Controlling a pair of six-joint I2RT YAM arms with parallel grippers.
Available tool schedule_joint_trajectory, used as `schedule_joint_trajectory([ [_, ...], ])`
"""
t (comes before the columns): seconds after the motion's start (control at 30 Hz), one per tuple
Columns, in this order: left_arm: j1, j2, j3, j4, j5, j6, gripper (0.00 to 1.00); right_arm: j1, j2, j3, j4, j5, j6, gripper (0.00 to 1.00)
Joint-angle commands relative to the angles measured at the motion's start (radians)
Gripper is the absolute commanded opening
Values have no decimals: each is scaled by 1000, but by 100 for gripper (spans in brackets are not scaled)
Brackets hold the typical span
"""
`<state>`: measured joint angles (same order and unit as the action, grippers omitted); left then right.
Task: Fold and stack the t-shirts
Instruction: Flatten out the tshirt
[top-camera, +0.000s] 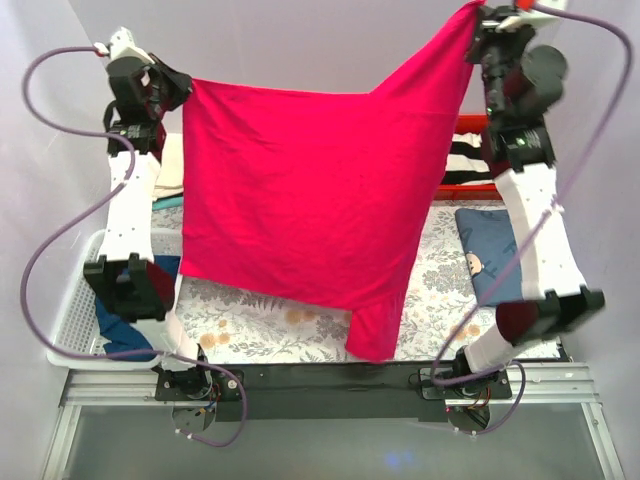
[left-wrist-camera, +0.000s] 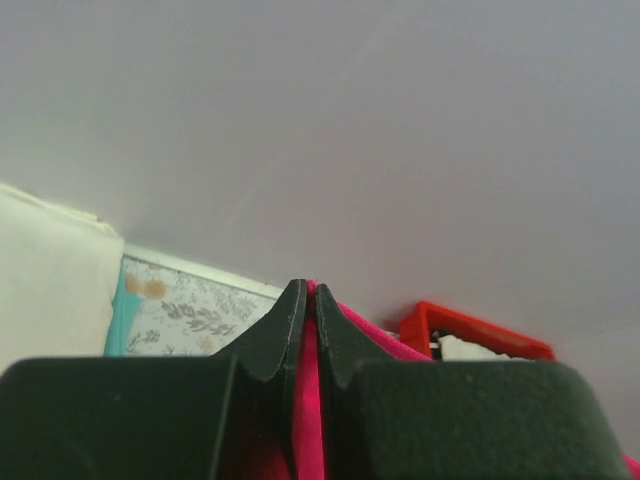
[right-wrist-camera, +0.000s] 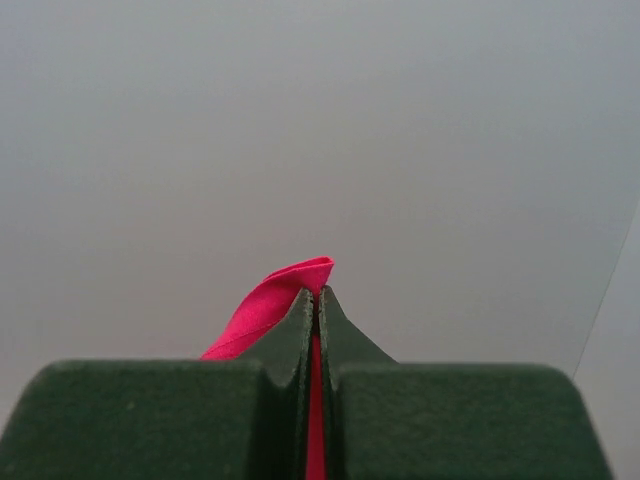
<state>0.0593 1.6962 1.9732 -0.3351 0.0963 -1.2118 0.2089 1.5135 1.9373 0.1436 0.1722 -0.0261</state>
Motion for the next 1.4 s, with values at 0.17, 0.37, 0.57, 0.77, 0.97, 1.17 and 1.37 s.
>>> schedule_joint_trajectory([
  [0.17,14,273,337,59,31,-71,0,-8,247,371,22,46,-5,1],
  [0.37,43,289,543,97,91,-130,0,-8,159,353,102,26,-28,1],
  [0.57,50,60,388,59,112,-89,0,-6,-123,77,267,-39,-47,1],
  [0.77,48,-293,-397,62,109,-98,0,-6,-332,-412,268,16,47,1],
  [0.97,48,-558,-1005,-65,-27,-133,0,-3,-459,-884,30,162,187,1],
  [1.17,45,-543,-959,-65,-104,-124,0,0,-524,-945,-93,273,204,1],
  [1.37,43,-492,-930,-44,-43,-144,0,0,-521,-928,-142,277,189,1],
])
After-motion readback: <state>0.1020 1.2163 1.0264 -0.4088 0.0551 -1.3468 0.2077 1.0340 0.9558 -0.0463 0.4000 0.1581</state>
